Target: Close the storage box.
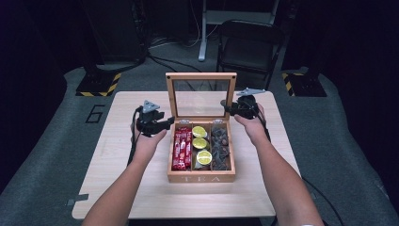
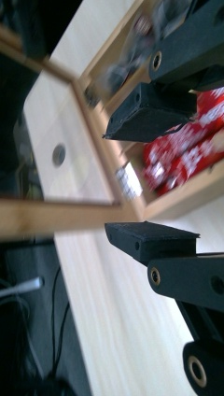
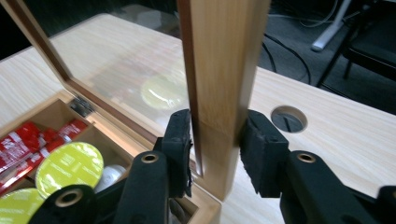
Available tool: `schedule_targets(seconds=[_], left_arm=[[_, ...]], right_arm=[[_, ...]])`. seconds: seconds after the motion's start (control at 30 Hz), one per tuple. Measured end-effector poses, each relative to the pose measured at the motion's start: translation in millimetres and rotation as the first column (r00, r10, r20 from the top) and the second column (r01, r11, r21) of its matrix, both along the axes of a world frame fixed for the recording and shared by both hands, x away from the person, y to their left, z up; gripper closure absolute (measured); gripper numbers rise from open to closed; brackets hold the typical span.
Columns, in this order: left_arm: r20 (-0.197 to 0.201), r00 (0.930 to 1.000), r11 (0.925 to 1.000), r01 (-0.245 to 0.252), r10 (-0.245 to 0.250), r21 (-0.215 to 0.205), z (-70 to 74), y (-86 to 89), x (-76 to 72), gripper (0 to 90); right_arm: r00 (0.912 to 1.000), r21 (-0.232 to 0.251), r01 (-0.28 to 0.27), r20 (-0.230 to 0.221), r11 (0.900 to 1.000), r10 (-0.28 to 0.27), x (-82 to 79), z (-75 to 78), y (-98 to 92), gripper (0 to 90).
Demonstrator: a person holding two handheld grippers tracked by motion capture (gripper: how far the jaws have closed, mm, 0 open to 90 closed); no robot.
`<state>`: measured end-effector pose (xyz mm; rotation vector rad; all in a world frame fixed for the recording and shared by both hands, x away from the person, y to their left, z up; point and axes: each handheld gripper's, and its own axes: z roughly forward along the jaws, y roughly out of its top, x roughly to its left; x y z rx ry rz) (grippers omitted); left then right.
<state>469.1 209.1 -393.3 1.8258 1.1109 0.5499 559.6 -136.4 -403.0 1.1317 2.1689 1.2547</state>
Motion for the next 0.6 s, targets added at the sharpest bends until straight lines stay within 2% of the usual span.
schedule_targets(seconds=[0.03,0.17,0.3,0.37,0.47,0.53,0.6], left_arm=[[-0.013,0.9999,0.9999,0.011,-0.011,-0.006,-3.2,-3.4,-3.6,48.3],[-0.033,0.9978,0.9978,0.058,-0.057,0.032,-13.2,-14.9,-15.5,48.3],[-0.05,0.9958,0.9965,0.078,-0.077,0.03,-21.8,-25.5,-25.0,48.5],[-0.062,0.9948,0.9959,0.083,-0.08,0.037,-26.9,-30.0,-28.7,48.5],[-0.08,0.9939,0.9967,0.078,-0.076,0.023,-34.9,-34.5,-32.5,48.4],[-0.09,0.9931,0.9966,0.078,-0.075,0.028,-39.8,-34.7,-34.5,48.0],[-0.097,0.9936,0.9983,0.058,-0.058,-0.003,-46.0,-36.9,-36.6,47.4]], right_arm=[[1.0,0.0,0.003,-0.009,1.0,-0.003,0.1,0.6,0.6,62.9],[1.0,0.005,-0.003,-0.003,1.0,0.004,2.0,-0.1,-0.1,63.3],[1.0,0.012,0.007,-0.006,1.0,-0.007,2.9,-0.6,0.8,63.4],[1.0,0.007,0.006,0.004,1.0,-0.006,4.5,-1.4,-0.1,63.4],[0.9999,0.028,0.008,-0.01,1.0,-0.008,5.6,-2.1,-1.2,63.4],[0.9998,0.039,0.009,-0.015,0.999,-0.008,6.2,-2.5,-1.7,63.3],[1.0,0.039,0.001,-0.009,0.999,-0.001,7.3,-2.7,-2.4,63.2]])
